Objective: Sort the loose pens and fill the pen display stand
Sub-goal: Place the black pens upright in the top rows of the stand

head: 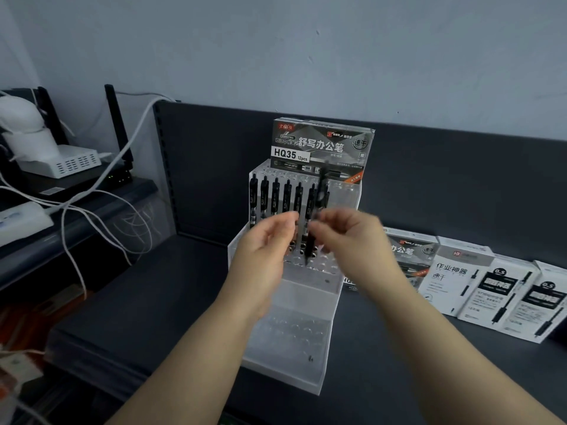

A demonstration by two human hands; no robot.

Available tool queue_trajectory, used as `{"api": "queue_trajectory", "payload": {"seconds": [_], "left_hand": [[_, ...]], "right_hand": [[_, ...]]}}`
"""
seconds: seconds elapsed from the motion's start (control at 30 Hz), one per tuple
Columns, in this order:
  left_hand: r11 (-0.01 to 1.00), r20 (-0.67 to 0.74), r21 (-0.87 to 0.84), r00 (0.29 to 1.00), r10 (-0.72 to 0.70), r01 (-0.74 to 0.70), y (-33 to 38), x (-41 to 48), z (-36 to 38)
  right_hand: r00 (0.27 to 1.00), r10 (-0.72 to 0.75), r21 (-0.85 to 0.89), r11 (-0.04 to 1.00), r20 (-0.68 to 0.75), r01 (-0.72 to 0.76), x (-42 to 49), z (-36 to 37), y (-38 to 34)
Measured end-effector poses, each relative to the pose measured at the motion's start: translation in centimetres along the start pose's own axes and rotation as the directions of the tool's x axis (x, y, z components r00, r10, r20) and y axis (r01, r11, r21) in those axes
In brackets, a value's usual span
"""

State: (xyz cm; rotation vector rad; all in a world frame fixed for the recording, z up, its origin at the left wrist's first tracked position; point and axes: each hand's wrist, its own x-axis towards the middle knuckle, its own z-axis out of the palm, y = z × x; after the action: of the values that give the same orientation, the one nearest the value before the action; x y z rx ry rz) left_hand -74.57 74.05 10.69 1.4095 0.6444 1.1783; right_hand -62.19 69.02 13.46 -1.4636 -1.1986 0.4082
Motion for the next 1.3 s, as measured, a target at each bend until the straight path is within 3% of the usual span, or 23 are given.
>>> {"api": "queue_trajectory", "payload": {"seconds": [0.03, 0.1, 0.17, 0.27, 0.57, 0.97, 1.2, 1.3], "left_hand": [[0.974, -0.001, 0.198, 0.994, 0.111, -0.108, -0.3, 0.1, -0.3], [0.786, 0.068, 0.550, 0.953, 0.294, -0.282, -1.4, 0.1, -1.0], [0.610, 0.169, 0.708, 0.923, 0.345, -0.357, -2.9, 0.0, -1.2], [0.498, 0.217, 0.785, 0.916, 0.338, -0.370, -4.3, -0.5, -1.0], [0.478, 0.173, 0.830, 0.947, 0.270, -0.288, -3.7, -0.6, -0.3], [0.478, 0.187, 0.830, 0.951, 0.247, -0.287, -3.4, -0.5, -0.5], [0.469, 0.227, 0.834, 0.955, 0.189, -0.291, -2.9, -0.5, -1.0], [0.482, 0.218, 0.825, 0.953, 0.212, -0.296, -2.5, -1.7, 0.1]], "right_hand": [[0.997, 0.002, 0.021, 1.000, -0.077, 0.000, 0.5, -0.7, 0.1], [0.983, 0.012, 0.030, 1.000, -0.185, -0.007, 1.4, -2.0, 0.5], [0.977, 0.021, -0.005, 1.000, -0.211, -0.023, 2.0, -2.5, 1.2], [0.985, 0.026, -0.086, 0.995, -0.171, -0.041, 2.5, -2.2, 2.6], [0.998, -0.056, -0.451, 0.892, -0.022, 0.040, 2.7, -1.3, 4.9], [0.999, -0.022, -0.523, 0.852, -0.041, -0.003, 2.3, -0.4, 4.9], [0.989, 0.013, -0.384, 0.921, -0.147, -0.069, -1.3, -1.7, 4.2], [0.991, 0.011, -0.490, 0.868, -0.132, -0.075, -5.1, -4.2, 4.8]]}}
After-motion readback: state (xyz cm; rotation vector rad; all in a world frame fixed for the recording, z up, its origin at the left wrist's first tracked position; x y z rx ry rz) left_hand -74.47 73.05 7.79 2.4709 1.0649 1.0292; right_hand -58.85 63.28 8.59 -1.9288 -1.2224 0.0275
